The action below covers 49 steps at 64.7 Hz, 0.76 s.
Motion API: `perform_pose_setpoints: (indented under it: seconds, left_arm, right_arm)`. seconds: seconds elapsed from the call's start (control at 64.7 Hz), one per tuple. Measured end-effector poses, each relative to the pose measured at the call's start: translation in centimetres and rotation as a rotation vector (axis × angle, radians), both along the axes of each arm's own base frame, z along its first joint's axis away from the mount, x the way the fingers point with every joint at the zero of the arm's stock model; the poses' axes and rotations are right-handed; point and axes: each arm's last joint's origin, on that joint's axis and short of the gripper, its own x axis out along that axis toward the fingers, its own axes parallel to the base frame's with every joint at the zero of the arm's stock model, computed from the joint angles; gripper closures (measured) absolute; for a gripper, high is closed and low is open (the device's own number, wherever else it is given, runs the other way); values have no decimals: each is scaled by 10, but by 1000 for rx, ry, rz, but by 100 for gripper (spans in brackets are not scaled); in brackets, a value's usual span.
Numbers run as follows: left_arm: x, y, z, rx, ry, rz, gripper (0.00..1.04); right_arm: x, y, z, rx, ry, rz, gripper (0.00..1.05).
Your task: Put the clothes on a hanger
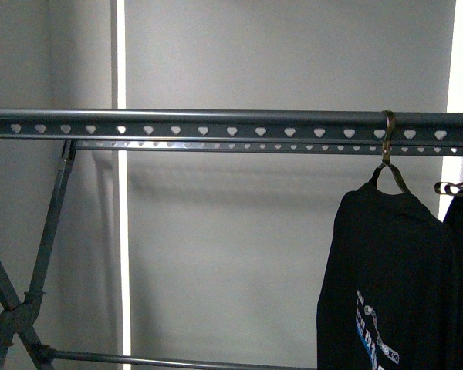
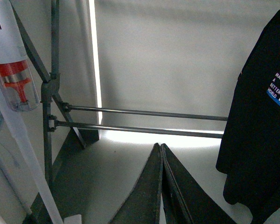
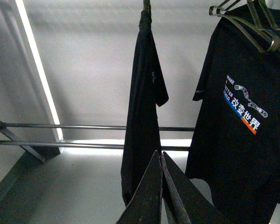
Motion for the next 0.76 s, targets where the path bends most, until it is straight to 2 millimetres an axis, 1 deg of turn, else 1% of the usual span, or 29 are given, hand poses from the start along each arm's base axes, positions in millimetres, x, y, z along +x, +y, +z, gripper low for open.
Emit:
perform_pose_setpoints:
  seconds: [0.355,0.464,0.711,0.742,0.757]
  left_arm:
    - [0,0,0,0,0,0,101]
    - [0,0,0,0,0,0,101]
    - [0,0,0,0,0,0,101]
    - [0,0,0,0,0,0,101]
    - [0,0,0,0,0,0,101]
  right_arm:
    - [0,0,-10,0,-2,1,102]
    - [0,0,-21,0,-2,0,102]
    - [0,0,-21,0,-3,0,102]
    - [0,0,-21,-1,-3,0,100]
    - [0,0,-21,-1,-3,0,97]
